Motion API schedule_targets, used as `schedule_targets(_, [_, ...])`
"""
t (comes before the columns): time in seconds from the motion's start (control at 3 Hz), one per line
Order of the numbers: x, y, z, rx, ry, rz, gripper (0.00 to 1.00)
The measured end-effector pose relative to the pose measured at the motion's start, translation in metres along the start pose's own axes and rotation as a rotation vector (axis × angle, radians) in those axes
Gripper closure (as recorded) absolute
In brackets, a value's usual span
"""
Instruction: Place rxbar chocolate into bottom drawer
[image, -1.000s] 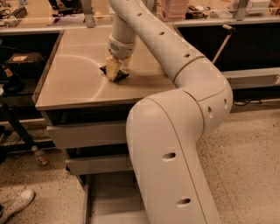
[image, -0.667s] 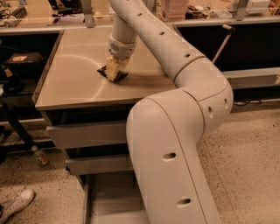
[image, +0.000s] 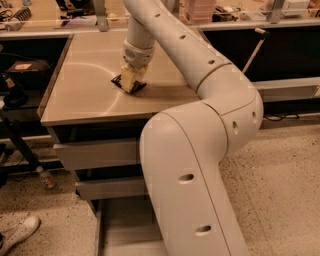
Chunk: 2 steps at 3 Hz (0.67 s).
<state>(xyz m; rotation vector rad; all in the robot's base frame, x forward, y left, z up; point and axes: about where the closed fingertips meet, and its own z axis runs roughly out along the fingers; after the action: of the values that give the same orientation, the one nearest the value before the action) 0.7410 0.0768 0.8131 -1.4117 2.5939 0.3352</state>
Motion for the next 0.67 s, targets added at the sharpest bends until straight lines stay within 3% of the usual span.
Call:
schedule_targets(0.33, [-0.001,0.0,-0.005,0.0,0.0,0.0,1.0])
schedule_targets(0.67, [0.019,-0.005,-0.028,0.017,-0.06,0.026,1.0])
